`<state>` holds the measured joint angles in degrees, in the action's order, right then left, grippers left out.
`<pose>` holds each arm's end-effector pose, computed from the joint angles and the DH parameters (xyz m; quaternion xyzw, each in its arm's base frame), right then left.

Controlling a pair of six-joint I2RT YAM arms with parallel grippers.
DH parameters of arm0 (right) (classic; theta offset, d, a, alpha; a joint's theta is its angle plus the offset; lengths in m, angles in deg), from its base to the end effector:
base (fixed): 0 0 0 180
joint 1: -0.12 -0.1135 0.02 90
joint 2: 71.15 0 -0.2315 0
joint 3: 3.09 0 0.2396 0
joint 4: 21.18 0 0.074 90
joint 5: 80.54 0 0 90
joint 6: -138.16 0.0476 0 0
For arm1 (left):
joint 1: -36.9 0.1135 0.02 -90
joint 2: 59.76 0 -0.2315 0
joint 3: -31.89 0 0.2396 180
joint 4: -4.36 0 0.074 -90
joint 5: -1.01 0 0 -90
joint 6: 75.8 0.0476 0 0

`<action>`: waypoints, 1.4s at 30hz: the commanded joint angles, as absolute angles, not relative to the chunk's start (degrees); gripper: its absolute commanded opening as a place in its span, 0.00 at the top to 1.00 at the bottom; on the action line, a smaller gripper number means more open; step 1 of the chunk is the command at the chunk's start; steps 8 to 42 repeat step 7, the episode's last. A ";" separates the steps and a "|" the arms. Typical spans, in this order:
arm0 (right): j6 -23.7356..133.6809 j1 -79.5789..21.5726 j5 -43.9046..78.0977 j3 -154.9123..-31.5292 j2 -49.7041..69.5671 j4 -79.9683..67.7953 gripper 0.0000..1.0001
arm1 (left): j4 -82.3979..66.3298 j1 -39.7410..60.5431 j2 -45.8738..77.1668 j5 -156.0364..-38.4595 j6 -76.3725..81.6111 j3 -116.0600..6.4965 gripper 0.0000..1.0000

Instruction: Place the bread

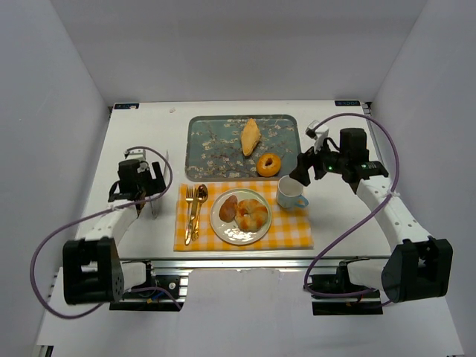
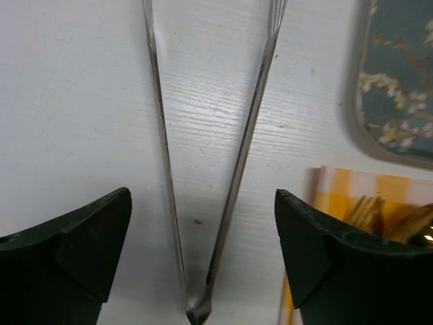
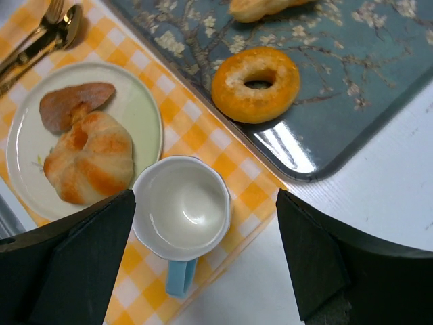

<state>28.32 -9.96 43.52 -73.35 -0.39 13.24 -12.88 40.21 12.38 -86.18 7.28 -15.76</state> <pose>0.2674 0.0746 0.2650 -0.3497 0.7841 0.2211 0.4626 0.2572 0.0172 0.1536 -0.0913 0.9078 0.0095 0.4093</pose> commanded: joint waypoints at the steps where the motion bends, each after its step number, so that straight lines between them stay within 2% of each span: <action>1: 38.28 -9.63 37.33 -77.17 -0.49 10.55 0.11 | -17.51 40.59 2.50 -86.79 3.14 -16.89 0.03; 7: 38.59 -9.55 35.55 -79.46 0.04 10.46 0.11 | -26.74 40.59 -10.08 -94.16 0.93 -17.42 0.02; 42: 38.59 -9.55 35.55 -79.46 0.04 10.46 0.11 | -26.74 40.59 -10.08 -94.16 0.93 -17.42 0.02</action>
